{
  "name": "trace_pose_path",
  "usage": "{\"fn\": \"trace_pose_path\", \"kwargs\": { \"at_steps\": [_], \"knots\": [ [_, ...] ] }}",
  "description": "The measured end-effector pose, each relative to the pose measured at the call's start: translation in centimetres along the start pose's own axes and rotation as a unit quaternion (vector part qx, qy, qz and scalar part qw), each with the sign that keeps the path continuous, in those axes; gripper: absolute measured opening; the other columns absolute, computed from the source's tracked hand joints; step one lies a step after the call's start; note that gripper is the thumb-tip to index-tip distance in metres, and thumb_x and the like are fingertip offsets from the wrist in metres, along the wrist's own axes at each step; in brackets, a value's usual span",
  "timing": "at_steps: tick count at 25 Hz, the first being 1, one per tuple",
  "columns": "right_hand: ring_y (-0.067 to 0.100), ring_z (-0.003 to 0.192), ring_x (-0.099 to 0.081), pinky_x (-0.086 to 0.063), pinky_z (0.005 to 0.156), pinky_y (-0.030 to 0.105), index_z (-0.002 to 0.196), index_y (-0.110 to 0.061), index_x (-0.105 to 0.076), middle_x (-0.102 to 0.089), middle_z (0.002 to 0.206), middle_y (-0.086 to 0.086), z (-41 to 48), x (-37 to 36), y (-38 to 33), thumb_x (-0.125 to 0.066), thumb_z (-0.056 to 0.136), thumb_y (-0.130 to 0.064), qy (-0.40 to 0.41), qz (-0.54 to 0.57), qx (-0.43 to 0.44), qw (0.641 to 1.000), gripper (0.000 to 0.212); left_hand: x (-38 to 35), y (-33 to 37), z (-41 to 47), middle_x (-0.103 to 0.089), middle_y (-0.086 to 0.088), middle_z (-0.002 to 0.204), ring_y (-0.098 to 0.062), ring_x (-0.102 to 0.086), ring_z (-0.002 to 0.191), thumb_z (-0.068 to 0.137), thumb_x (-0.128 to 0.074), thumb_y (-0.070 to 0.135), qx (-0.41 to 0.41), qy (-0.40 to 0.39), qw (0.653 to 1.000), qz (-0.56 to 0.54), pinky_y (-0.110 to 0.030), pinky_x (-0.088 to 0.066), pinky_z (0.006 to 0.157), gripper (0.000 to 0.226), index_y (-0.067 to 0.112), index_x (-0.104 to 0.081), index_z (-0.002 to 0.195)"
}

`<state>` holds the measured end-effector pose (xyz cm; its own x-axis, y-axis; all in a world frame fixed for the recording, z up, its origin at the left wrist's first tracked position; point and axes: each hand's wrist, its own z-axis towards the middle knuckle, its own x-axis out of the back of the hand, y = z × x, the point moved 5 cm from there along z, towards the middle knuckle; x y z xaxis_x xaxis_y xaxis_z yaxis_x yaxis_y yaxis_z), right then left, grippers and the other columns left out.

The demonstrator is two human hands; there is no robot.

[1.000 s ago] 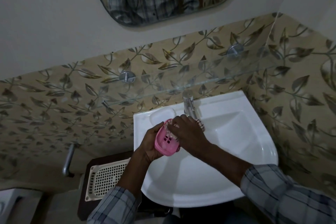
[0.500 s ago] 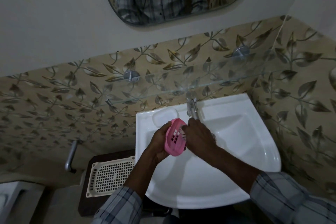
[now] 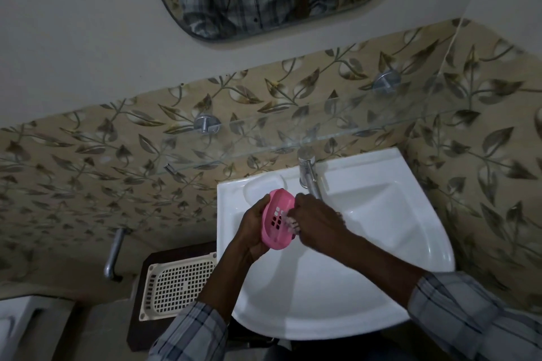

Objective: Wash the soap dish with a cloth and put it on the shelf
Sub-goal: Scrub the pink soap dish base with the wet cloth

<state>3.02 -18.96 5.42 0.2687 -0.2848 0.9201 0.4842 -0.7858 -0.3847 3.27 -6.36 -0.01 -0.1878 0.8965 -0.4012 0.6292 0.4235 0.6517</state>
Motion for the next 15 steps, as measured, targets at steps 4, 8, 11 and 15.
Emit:
{"fn": "trace_pose_path", "kwargs": {
  "at_steps": [4,8,11,15],
  "knots": [
    [0.027,0.089,-0.069,-0.058,0.079,0.035,0.095,-0.003,-0.07,-0.072,0.096,0.012,0.1,0.3,0.4,-0.065,0.085,-0.018,-0.009,0.208,-0.1,0.973,0.018,-0.1,0.5,0.4,-0.073,-0.019,0.102,-0.033,-0.068,0.092,0.095,-0.05,0.042,-0.059,0.001,0.996,-0.063,-0.043,-0.056,0.083,0.04,0.014,-0.076,0.106],
    [0.029,0.086,-0.067,-0.057,0.078,0.036,0.094,-0.007,-0.071,-0.071,0.094,0.013,0.6,1.5,1.2,-0.064,0.086,-0.01,0.121,0.337,-0.142,0.923,0.011,-0.8,1.3,0.6,-0.074,-0.02,0.104,-0.032,-0.072,0.093,0.094,-0.05,0.043,-0.079,-0.031,0.992,-0.088,-0.044,-0.058,0.084,0.042,0.015,-0.08,0.1],
    [0.03,0.09,-0.066,-0.056,0.075,0.036,0.103,-0.015,-0.073,-0.07,0.101,0.01,-0.8,0.6,-1.2,-0.078,0.07,-0.012,0.15,-0.017,0.19,0.97,0.033,-0.7,0.4,0.8,-0.072,-0.02,0.103,-0.034,-0.067,0.095,0.093,-0.049,0.047,-0.016,-0.034,0.996,-0.08,-0.045,-0.055,0.085,0.048,0.011,-0.078,0.104],
    [0.028,0.082,-0.066,-0.054,0.065,0.032,0.094,-0.017,-0.077,-0.07,0.092,0.007,0.0,1.1,1.9,-0.08,0.059,-0.008,0.142,-0.101,0.188,0.967,0.036,-0.5,-0.6,0.7,-0.069,-0.02,0.107,-0.034,-0.065,0.096,0.099,-0.042,0.045,0.004,-0.005,0.997,-0.074,-0.045,-0.054,0.085,0.049,0.008,-0.062,0.123]
  ]
}}
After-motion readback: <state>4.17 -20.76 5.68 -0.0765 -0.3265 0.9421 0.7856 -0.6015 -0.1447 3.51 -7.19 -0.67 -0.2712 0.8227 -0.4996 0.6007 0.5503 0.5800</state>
